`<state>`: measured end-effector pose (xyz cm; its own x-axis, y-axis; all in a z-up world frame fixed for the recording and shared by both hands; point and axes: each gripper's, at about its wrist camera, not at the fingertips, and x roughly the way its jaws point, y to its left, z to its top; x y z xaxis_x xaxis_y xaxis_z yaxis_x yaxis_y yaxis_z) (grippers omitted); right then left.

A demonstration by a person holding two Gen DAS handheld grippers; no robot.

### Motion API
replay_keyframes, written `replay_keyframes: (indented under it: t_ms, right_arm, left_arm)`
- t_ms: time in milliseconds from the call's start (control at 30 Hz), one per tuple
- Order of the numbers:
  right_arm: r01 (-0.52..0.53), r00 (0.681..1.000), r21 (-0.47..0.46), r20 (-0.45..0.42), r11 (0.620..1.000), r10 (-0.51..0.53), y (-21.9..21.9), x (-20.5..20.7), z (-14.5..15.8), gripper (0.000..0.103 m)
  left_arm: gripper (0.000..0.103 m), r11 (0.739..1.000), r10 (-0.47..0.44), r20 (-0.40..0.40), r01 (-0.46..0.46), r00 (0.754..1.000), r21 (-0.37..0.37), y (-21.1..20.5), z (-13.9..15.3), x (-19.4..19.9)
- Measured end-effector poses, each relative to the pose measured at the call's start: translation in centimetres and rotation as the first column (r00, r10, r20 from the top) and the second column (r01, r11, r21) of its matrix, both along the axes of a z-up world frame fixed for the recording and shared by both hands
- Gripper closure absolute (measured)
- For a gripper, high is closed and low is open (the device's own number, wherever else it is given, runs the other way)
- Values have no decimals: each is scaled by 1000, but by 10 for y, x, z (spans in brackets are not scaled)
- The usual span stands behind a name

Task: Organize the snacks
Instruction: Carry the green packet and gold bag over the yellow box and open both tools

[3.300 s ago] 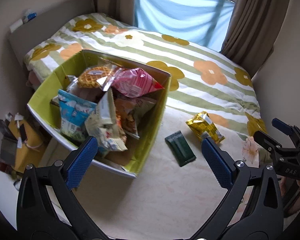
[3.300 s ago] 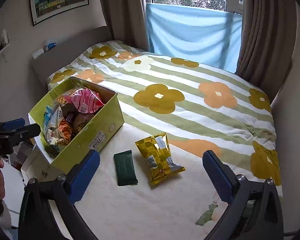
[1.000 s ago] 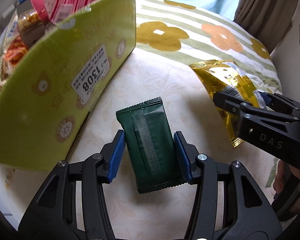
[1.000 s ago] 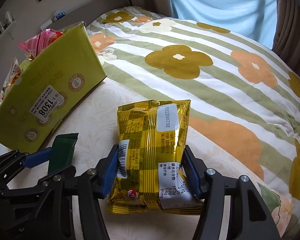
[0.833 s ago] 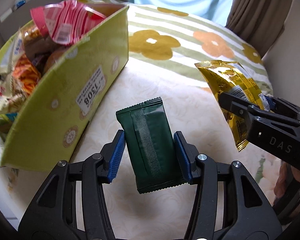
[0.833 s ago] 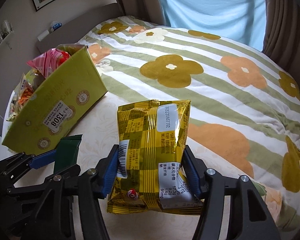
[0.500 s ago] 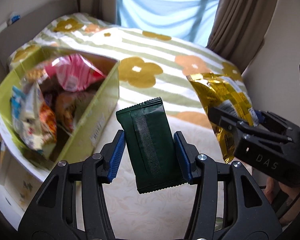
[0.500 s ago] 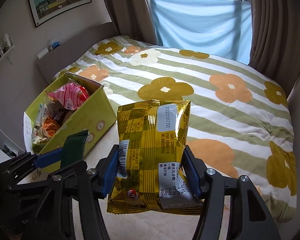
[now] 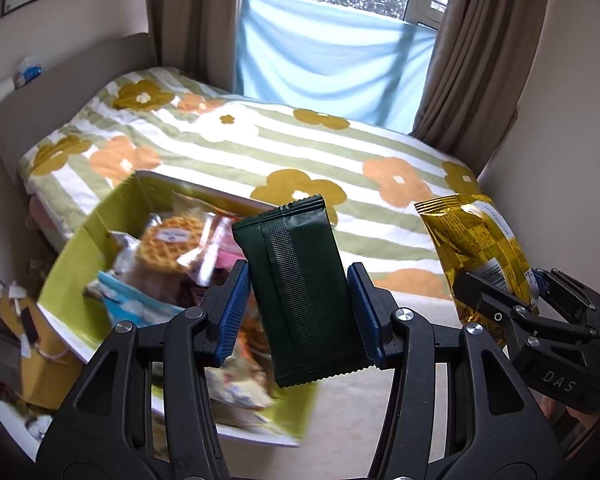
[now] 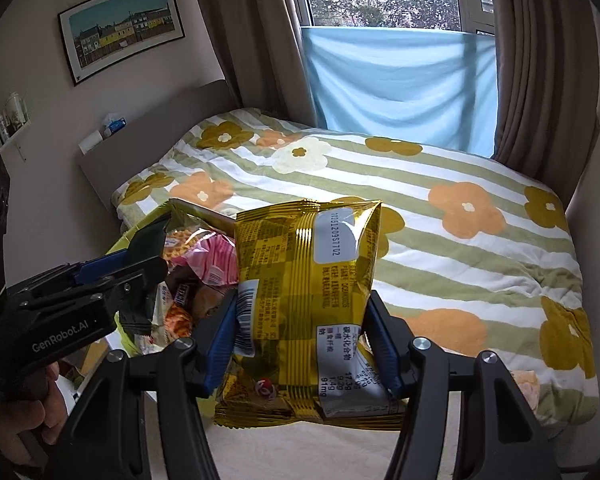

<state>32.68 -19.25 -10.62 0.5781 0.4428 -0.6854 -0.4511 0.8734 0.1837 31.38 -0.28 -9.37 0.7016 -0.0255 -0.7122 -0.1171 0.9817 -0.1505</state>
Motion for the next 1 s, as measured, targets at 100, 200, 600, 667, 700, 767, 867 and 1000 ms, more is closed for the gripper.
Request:
replay_keyframes:
  t_ms: [100,200,600,667,700,767,867,1000]
  right_arm:
    - [22,1000,13,-4,1000,-22,34,-2,3,47]
    - [42,999,13,-5,999,-42,66,-2,2,47]
    - [241,967,29,-95,970,-238,128,-16,-18,47]
    - [257,962,20,-103,966,-254,130,-18,-21,47]
    - [264,959,17,-109,964,-261,131,-18,-23,47]
    - [272,956,13,-119,962,-268,132,-20,-26,47]
    - [278,953,4,-127,961,-275,134,-19,-28,47]
    - [294,947,7,-135,956,-291,135,-18,-27,47]
  left_arm:
    - [57,1000,-20,-7,20,1000,4,33,2,5]
    - [57,999,-41,-15,41,999,8,68,1,10]
    - [57,985,-171,-136,173,976,9,167,-43,32]
    - [57,980,-196,-159,200,968,9,170,-53,33]
    - [57,977,-210,-166,214,964,7,172,-57,32]
    - [57,972,-231,-172,236,958,11,173,-63,30]
    - [56,963,-261,-173,268,950,17,172,-67,26]
    - [2,956,-266,-175,283,948,81,171,-68,21]
